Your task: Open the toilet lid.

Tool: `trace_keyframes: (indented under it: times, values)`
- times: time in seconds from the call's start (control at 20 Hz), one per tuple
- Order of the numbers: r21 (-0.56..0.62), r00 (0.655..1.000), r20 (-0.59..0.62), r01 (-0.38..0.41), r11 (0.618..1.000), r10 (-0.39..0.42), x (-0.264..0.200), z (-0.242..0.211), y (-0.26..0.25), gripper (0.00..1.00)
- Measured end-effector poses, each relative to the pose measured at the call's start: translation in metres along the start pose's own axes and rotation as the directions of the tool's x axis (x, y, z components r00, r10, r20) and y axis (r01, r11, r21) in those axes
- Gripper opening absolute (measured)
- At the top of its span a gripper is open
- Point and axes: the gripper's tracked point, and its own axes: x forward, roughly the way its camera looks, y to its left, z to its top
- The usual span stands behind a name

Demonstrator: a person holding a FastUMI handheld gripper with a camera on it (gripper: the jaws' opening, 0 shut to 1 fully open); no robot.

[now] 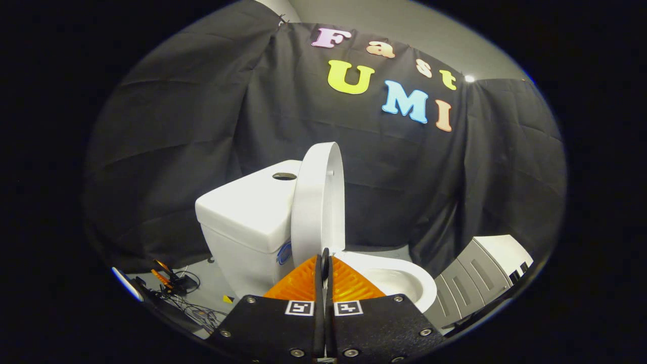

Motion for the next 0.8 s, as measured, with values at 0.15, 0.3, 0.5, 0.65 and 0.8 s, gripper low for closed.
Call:
trace_keyframes:
  times: [0.15, 0.3, 0.5, 0.65, 0.8]
  values:
    - [0.065, 0.996, -0.021, -0.083, 0.994, 0.085, -0.005, 0.004, 0.005, 0.07]
    - [0.181, 0.992, 0.053, -0.126, 0.975, 0.118, -0.028, 0.029, -0.008, 0.23]
    - [0.303, 0.979, 0.173, -0.155, 0.94, 0.106, -0.056, 0.069, -0.054, 0.88]
    - [0.334, 0.965, 0.25, -0.167, 0.928, 0.084, -0.068, 0.088, -0.099, 0.94]
    - [0.29, 0.957, 0.287, -0.127, 0.949, 0.04, -0.07, 0.092, -0.153, 0.94]
